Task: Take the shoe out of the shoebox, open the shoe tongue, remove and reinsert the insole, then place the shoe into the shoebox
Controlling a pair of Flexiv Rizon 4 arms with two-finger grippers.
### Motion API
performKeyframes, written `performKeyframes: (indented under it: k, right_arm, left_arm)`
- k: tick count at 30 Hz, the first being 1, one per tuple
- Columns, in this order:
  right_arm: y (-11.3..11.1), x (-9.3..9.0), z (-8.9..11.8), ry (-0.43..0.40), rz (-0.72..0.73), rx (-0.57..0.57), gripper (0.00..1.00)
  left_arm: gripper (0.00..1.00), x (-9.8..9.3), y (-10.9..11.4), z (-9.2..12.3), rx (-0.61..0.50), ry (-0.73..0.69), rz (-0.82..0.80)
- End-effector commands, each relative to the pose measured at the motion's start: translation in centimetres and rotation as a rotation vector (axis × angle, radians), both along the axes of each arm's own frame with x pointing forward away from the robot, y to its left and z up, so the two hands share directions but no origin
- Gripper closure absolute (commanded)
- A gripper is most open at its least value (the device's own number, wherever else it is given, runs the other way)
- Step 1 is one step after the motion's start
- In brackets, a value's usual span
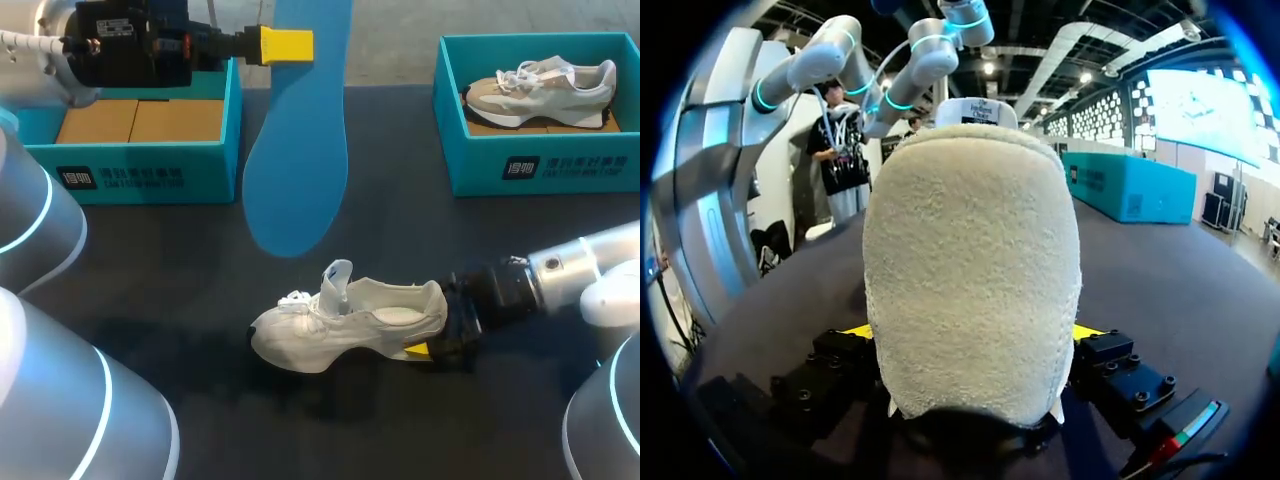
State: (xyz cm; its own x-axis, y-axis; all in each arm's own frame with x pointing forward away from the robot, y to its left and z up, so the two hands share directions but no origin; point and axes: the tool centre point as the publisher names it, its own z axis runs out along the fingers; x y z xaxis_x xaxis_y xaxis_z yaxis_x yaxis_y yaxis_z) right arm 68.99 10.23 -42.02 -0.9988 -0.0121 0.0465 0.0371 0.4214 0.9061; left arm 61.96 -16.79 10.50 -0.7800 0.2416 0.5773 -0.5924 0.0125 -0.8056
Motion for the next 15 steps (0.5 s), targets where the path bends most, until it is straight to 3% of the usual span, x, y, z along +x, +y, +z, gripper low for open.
performKeyframes:
  k: [1, 7, 15]
  right_arm:
    - [-0.7, -0.7, 1.2, -0.001, -0.018, -0.086, 0.0]
    - [-1.7, -0.7, 2.6, -0.008, -0.033, -0.167, 0.0]
    - [-2.1, -1.4, 4.8, 0.016, -0.011, -0.37, 0.0]
  left_arm:
    - [1.0, 0.2, -0.2, 0.0, 0.0, 0.0, -0.002]
    - [1.0, 0.2, -0.2, 0.0, 0.0, 0.0, -0.002]
    - [1.0, 0.2, -0.2, 0.0, 0.0, 0.0, -0.002]
